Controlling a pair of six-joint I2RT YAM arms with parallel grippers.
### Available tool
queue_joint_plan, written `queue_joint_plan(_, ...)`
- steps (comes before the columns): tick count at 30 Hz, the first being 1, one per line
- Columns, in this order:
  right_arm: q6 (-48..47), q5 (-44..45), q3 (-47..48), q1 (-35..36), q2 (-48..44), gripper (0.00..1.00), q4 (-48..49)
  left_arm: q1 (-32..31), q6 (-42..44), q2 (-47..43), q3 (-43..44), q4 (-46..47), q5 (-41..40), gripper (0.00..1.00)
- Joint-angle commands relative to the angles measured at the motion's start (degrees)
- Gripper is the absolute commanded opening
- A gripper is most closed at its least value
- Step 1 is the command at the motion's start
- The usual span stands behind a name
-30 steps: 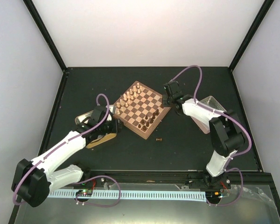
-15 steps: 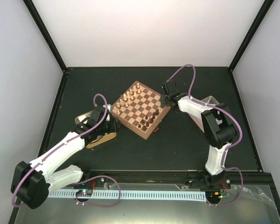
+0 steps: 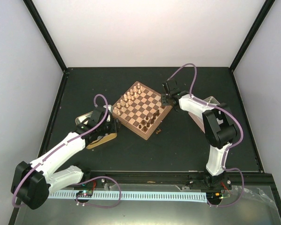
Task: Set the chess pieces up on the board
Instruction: Place the chess piece on the chessboard, then pick up the chess piece from the chessboard.
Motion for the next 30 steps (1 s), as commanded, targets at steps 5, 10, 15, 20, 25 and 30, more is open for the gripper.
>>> queue_joint_plan(5, 2.4, -2.1, 4.9, -1.2, -2.0, 0.38, -7.8, -0.2, -0.4, 0.8, 2.8, -0.1, -0.8, 0.58)
queue_joint_plan(10, 2.2, -4.2, 6.3, -1.3, 0.3, 0.36, -9.6, -0.2, -0.4, 0.9, 2.7, -0.1, -0.7, 0.58)
queue_joint_plan(15, 2.2, -4.2, 7.8, -1.3, 2.6, 0.31, -11.4, -0.1, -0.5, 0.6, 2.6, -0.1, -0.6, 0.58)
queue_joint_plan(20, 2.1, -3.0, 8.6, -1.3, 3.7, 0.25, -11.9, -0.2, -0.5, 0.6, 2.5, -0.1, -0.6, 0.57)
queue_joint_plan(25, 1.8, -2.1, 9.9, -1.3, 4.9, 0.13, -12.5, -0.1, -0.6, 0.6, 2.6, -0.1, -0.6, 0.58)
queue_joint_plan(30, 1.4, -1.7, 10.6, -1.3, 5.1, 0.04, -13.0, -0.1, -0.6, 0.2, 2.6, -0.2, -0.6, 0.58)
